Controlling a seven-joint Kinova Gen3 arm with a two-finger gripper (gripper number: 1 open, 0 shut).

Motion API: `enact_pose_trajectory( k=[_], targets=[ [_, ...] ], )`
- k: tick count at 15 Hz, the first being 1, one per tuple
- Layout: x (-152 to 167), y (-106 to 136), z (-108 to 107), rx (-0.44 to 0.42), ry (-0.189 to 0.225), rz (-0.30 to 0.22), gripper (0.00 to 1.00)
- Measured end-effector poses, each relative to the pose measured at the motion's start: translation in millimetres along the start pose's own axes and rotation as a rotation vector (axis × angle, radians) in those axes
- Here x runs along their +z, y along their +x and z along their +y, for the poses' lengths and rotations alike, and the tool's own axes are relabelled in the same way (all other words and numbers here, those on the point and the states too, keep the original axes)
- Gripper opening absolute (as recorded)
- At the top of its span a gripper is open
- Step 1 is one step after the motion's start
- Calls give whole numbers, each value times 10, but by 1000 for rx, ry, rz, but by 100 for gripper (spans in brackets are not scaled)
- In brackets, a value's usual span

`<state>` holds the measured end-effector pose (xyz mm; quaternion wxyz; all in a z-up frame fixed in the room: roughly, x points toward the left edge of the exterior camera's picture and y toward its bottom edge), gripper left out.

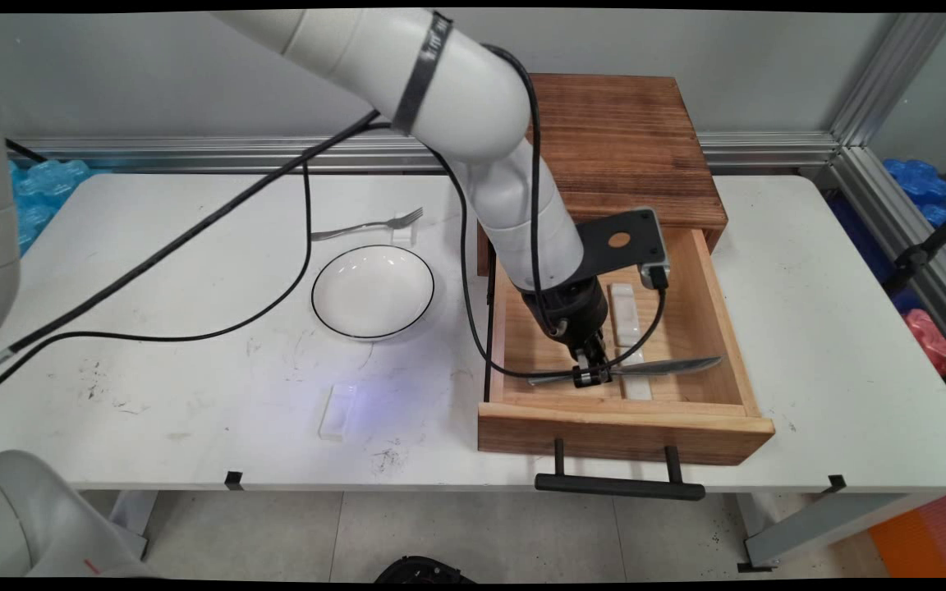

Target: Place the picked object into the drawer

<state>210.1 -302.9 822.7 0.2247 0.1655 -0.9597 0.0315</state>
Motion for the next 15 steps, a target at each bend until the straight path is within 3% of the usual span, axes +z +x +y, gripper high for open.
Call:
enact_pose_trajectory(
  k=[9,10,15],
  targets=[
    [242,-49,-58,-16,6,-25,0],
    [257,-46,-57,-17,6,-25,100],
    [270,-2,-62,-19,7,-11,100]
  ],
)
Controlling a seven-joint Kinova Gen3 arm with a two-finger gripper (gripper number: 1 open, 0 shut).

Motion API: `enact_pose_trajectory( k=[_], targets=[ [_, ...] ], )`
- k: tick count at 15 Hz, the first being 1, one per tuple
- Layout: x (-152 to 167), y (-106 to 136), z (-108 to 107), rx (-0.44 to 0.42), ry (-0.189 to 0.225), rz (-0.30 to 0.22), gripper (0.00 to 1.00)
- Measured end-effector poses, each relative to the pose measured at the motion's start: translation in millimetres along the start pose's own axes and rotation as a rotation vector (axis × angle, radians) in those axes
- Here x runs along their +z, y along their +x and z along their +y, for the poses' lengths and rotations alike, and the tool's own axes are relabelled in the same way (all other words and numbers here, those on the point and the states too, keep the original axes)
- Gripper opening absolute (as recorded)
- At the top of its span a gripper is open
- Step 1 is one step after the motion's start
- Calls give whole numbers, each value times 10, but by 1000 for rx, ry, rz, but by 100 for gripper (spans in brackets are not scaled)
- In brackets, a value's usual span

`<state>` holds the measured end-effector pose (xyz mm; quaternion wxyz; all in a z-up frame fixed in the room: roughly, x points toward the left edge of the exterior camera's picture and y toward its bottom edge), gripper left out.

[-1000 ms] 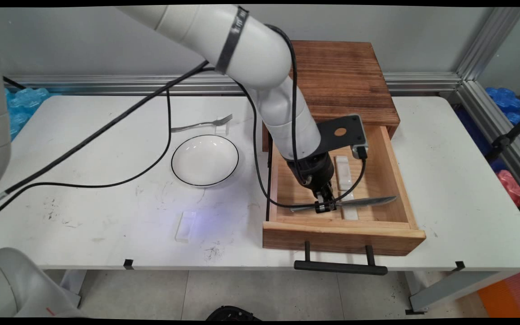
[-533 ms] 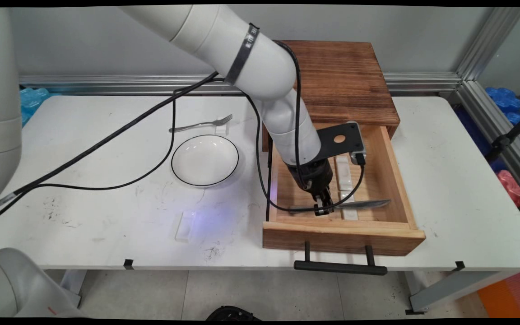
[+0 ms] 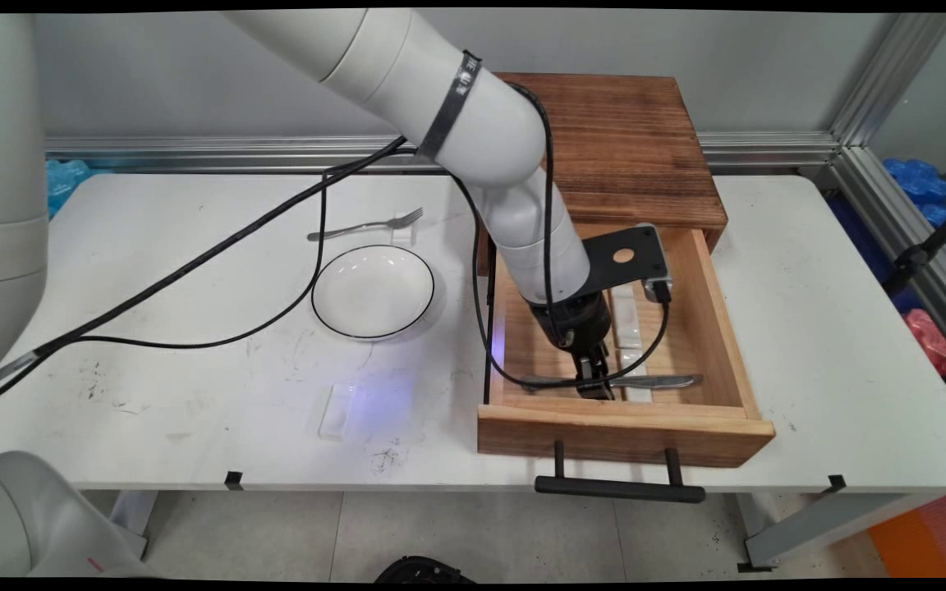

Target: Place the picked object into the drawer

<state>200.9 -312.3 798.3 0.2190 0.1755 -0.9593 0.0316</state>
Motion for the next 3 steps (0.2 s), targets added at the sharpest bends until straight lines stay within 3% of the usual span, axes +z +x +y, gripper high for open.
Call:
enact_pose_trajectory(
  k=[3],
  targets=[
    [-89,59,-11,6,4,23,100]
  ],
)
